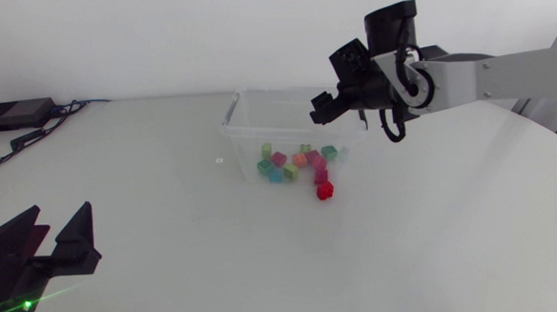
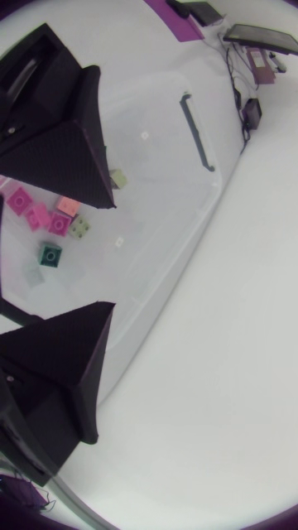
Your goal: Pick up the duplo bricks and place them in the container
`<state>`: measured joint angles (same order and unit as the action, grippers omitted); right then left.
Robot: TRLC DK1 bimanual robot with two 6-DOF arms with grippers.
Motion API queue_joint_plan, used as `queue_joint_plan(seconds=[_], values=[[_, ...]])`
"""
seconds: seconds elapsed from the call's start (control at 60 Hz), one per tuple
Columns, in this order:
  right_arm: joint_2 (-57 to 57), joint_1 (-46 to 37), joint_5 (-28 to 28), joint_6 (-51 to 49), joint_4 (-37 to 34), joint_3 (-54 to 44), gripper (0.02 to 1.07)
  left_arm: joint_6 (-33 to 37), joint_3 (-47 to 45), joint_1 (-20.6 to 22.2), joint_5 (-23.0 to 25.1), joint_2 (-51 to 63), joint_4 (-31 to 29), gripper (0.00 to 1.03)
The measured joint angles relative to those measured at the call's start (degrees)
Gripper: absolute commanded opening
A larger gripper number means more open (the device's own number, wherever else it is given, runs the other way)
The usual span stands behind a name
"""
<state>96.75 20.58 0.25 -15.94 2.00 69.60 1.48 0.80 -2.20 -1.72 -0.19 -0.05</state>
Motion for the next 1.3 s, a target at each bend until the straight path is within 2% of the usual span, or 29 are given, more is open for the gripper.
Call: queue_joint_plan(seconds=[0.217,0.417,0.683,0.917,1.217,1.3], values=[[-15.7,1.5,1.2,3.3,1.2,-9.0,0.92,0.0,0.0,0.0,0.0,0.0,0.0,0.99],[-22.9,3.0,3.7,7.0,1.1,-19.3,0.93,0.0,0.0,0.0,0.0,0.0,0.0,0.99],[-32.7,3.9,0.3,8.5,3.7,-33.5,0.93,0.0,0.0,0.0,0.0,0.0,0.0,0.99],[-24.8,4.5,-0.4,9.6,15.8,-41.4,0.93,0.0,0.0,0.0,0.0,0.0,0.0,0.99],[-10.3,7.8,0.0,10.5,17.6,-39.5,0.93,0.0,0.0,0.0,0.0,0.0,0.0,0.99],[-6.3,7.8,0.0,11.1,20.0,-38.4,0.93,0.0,0.0,0.0,0.0,0.0,0.0,0.99]])
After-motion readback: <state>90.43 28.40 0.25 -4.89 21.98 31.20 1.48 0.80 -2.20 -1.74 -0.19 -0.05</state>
